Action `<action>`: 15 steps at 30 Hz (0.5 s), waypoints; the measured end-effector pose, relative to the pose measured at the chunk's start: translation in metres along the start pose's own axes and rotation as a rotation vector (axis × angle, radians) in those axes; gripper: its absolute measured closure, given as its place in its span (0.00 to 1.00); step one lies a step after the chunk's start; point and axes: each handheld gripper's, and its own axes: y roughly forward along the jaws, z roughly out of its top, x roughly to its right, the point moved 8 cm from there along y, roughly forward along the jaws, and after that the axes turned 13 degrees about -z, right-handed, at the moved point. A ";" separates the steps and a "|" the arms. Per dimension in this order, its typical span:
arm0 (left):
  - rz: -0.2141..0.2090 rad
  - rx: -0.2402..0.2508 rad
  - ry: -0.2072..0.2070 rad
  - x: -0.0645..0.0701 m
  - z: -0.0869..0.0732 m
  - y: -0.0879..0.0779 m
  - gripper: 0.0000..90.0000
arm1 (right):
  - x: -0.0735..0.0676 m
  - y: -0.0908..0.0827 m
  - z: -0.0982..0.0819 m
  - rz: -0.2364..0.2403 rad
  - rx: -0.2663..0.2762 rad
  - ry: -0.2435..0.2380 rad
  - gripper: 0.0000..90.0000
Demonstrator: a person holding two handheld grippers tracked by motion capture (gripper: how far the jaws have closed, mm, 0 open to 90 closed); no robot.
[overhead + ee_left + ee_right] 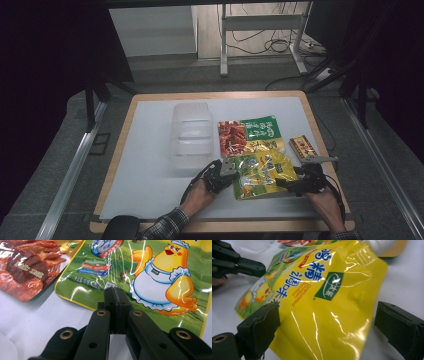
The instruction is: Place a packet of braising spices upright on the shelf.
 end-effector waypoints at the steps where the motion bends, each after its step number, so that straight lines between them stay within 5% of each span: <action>1: 0.000 0.000 0.000 0.000 0.000 0.000 1.00 | 0.000 0.002 0.001 0.011 -0.003 0.003 0.08; 7: 0.005 0.003 -0.001 0.001 -0.001 0.000 1.00 | -0.010 0.011 0.006 0.092 -0.050 0.030 0.14; 15: 0.015 0.005 0.002 0.001 0.000 -0.001 1.00 | -0.023 0.008 0.017 0.163 -0.061 0.056 0.08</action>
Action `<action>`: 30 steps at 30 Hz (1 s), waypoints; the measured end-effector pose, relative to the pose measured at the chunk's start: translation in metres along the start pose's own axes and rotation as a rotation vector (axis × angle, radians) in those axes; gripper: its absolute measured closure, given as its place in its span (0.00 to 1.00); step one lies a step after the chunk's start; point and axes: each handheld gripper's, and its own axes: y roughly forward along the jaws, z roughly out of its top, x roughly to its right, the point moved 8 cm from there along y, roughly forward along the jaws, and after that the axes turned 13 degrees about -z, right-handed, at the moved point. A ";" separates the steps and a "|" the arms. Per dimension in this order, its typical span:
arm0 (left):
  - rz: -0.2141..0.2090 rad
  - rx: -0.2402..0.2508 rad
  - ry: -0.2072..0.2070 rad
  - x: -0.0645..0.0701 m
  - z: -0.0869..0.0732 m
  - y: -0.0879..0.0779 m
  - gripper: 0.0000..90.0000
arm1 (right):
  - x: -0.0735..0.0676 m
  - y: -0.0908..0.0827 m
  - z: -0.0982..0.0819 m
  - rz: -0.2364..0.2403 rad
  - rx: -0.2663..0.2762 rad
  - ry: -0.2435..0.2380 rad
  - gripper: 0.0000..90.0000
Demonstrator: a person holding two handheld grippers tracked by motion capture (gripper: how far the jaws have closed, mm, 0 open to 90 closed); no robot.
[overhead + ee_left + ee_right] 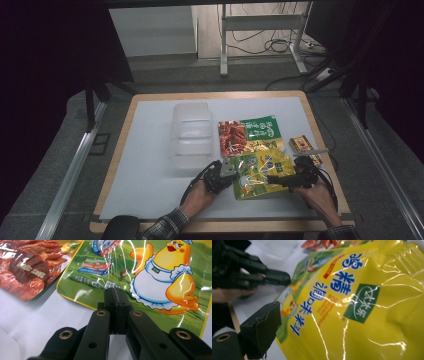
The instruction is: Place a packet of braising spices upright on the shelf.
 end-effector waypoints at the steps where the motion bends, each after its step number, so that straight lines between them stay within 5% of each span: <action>1: 0.003 -0.002 0.000 0.000 0.000 0.000 1.00 | -0.002 -0.001 0.002 0.008 0.004 0.013 0.07; 6: 0.038 -0.013 0.021 0.002 0.001 -0.001 1.00 | -0.009 -0.007 0.011 0.030 0.017 0.031 0.09; 7: 0.054 -0.017 0.028 0.002 0.001 -0.002 0.97 | -0.009 -0.008 0.012 0.024 0.003 0.055 0.14; 12: 0.085 -0.038 0.050 -0.001 0.003 -0.007 0.88 | -0.006 -0.016 0.021 -0.049 0.078 0.019 0.58; 19: 0.065 0.010 0.032 0.002 0.005 -0.028 0.75 | -0.008 -0.022 0.027 -0.103 0.111 -0.007 0.87; 23: 0.045 0.045 0.009 0.007 0.000 -0.039 0.65 | -0.011 -0.023 0.029 -0.101 0.111 -0.013 0.95; 27: 0.060 0.025 0.047 0.009 -0.007 -0.046 0.52 | -0.017 -0.027 0.034 -0.096 0.113 -0.031 0.96; 30: 0.053 0.045 0.039 0.011 -0.009 -0.050 0.42 | -0.020 -0.031 0.039 -0.084 0.120 -0.033 0.97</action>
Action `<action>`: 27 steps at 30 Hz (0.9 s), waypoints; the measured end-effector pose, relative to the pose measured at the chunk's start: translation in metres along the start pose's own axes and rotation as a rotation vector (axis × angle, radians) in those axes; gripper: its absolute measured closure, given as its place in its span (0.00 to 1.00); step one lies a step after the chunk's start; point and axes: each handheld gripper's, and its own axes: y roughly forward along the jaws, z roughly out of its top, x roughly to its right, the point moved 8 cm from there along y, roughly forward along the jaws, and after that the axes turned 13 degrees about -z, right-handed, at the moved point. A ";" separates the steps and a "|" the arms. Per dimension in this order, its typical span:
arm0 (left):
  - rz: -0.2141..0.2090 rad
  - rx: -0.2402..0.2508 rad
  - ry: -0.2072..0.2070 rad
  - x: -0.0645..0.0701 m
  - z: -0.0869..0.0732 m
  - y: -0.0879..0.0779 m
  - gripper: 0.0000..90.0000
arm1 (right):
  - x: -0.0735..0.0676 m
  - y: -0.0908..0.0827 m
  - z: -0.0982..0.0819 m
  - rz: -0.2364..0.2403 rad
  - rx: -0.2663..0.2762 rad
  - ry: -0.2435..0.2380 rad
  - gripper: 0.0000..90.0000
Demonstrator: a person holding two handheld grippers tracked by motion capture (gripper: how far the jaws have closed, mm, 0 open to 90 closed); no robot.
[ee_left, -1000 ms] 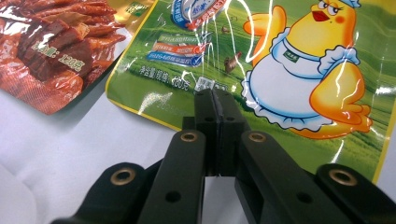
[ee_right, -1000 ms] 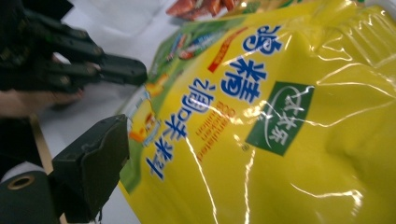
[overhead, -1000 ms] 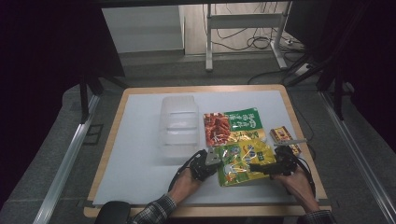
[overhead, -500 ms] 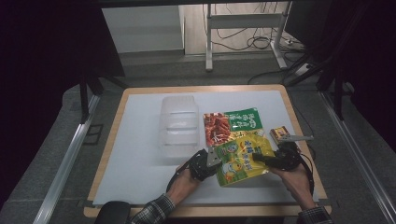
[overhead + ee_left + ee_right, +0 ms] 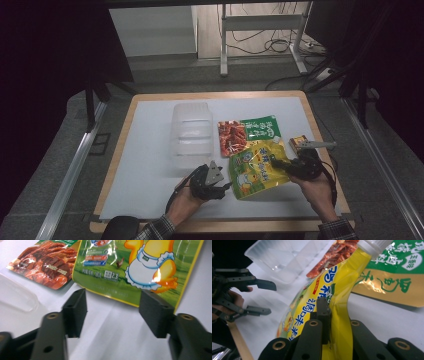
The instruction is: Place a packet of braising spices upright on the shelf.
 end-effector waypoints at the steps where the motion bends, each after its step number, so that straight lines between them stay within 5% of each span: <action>1: -0.003 0.010 -0.001 0.001 -0.001 -0.002 0.39 | 0.000 -0.001 0.002 0.005 0.004 0.001 0.97; 17: -0.055 0.103 -0.105 0.006 -0.017 -0.031 0.08 | -0.008 -0.022 0.029 0.045 0.050 -0.051 0.98; 27: -0.006 0.085 -0.081 0.004 -0.030 -0.039 0.01 | -0.015 -0.029 0.048 0.068 0.082 -0.064 0.99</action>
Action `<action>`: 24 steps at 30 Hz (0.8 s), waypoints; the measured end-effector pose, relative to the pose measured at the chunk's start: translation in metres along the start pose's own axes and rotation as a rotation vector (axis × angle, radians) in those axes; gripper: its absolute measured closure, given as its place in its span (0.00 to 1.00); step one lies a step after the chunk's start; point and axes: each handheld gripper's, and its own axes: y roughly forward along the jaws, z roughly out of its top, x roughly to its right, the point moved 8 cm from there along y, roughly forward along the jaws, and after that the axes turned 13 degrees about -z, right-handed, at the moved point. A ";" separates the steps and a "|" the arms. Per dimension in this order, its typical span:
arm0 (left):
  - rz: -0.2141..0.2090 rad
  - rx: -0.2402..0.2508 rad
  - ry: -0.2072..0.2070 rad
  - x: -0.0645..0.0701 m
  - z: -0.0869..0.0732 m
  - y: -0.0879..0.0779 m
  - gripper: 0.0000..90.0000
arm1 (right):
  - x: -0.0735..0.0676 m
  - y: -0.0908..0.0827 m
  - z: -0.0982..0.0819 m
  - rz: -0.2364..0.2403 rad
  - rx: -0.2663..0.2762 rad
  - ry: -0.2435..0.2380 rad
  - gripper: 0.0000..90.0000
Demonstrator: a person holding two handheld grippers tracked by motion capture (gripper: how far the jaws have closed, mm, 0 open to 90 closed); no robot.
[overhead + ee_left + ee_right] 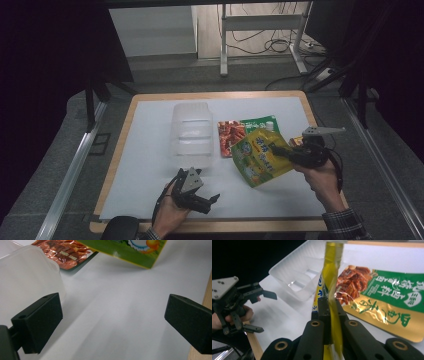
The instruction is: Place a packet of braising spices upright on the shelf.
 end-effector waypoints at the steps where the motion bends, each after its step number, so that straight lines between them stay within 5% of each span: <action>1: 0.006 -0.004 0.006 0.000 -0.001 -0.001 0.01 | 0.000 0.000 0.002 0.000 0.002 -0.003 0.99; 17: 0.019 -0.029 0.034 0.004 -0.007 -0.005 0.00 | 0.006 -0.007 0.031 -0.065 0.040 -0.056 0.99; 24: 0.008 -0.011 0.013 0.005 -0.007 -0.009 0.00 | 0.011 -0.003 0.041 -0.059 0.048 -0.067 0.99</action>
